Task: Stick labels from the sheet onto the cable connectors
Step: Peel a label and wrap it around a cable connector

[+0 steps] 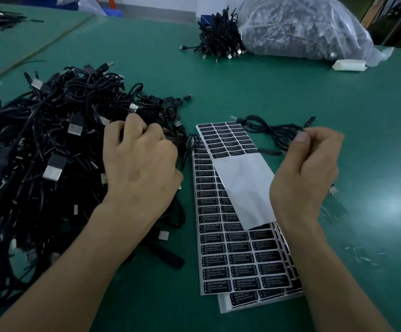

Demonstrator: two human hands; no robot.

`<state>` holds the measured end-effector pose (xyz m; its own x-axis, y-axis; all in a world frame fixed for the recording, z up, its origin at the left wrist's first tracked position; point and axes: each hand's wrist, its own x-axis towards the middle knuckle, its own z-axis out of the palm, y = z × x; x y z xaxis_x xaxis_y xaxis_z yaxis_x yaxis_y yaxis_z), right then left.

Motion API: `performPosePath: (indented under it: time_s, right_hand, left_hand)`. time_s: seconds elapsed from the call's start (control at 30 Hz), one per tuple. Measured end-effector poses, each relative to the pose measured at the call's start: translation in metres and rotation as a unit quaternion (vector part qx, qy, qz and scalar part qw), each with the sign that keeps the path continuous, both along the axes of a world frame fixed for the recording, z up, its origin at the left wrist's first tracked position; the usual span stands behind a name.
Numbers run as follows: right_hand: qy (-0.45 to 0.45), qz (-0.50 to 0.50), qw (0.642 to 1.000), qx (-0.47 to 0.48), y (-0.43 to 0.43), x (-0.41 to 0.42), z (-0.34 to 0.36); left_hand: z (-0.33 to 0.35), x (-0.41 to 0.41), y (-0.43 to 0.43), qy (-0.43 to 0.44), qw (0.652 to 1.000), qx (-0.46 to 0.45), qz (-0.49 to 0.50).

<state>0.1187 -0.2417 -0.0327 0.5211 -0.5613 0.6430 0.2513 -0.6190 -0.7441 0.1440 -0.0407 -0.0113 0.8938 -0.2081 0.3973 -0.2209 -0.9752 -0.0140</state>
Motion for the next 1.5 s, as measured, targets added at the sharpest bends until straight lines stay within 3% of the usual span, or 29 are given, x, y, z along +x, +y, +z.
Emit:
performPosePath:
  time_s: [0.13,0.27,0.4,0.47,0.57,0.8,0.9,1.03,1.13,1.23,1.27,1.4,1.5]
  right_hand:
    - [0.0,0.015,0.999,0.038,0.0,0.0,0.002]
    - [0.032,0.065,0.995,0.068,0.003,0.0,-0.002]
    - [0.034,0.074,0.992,0.095,0.0,0.001,-0.003]
    - [0.028,0.097,0.984,0.149,-0.003,0.001,-0.002]
    - [-0.001,0.125,0.965,0.229,-0.005,0.001,0.0]
    - [-0.069,0.238,0.902,0.355,-0.007,0.001,0.006]
    - [-0.043,0.264,0.906,0.327,-0.005,0.001,0.006]
    - [0.006,0.275,0.942,0.195,-0.001,-0.002,0.004]
    - [0.005,0.292,0.943,0.161,0.002,-0.005,0.003]
    - [-0.001,0.314,0.935,0.166,0.005,-0.008,0.004]
    - [0.001,0.333,0.928,0.166,0.007,-0.009,0.004]
    - [0.03,0.401,0.908,0.12,0.019,-0.012,-0.002]
    - [0.069,0.428,0.897,0.081,0.025,-0.013,-0.009]
  left_hand:
    - [0.001,-0.009,-0.005,0.017,0.999,0.039,-0.017]
    - [-0.001,-0.017,-0.027,-0.024,0.986,0.008,-0.166]
    - [-0.014,-0.027,-0.047,0.139,0.949,0.044,-0.278]
    - [-0.019,-0.028,-0.046,0.188,0.94,0.033,-0.282]
    - [-0.018,-0.026,-0.039,0.176,0.945,-0.041,-0.273]
    - [-0.017,-0.016,-0.031,0.199,0.949,-0.074,-0.232]
    - [-0.02,-0.013,-0.03,0.196,0.948,-0.102,-0.229]
    - [-0.029,-0.007,-0.029,0.149,0.915,-0.303,-0.22]
    - [-0.027,-0.006,-0.029,0.089,0.854,-0.48,-0.179]
    - [-0.02,-0.003,-0.029,0.076,0.768,-0.62,-0.145]
    - [-0.02,-0.002,-0.029,0.1,0.755,-0.634,-0.137]
    - [-0.021,-0.002,-0.033,0.211,0.782,-0.571,-0.133]
    - [-0.019,-0.001,-0.033,0.201,0.751,-0.614,-0.14]
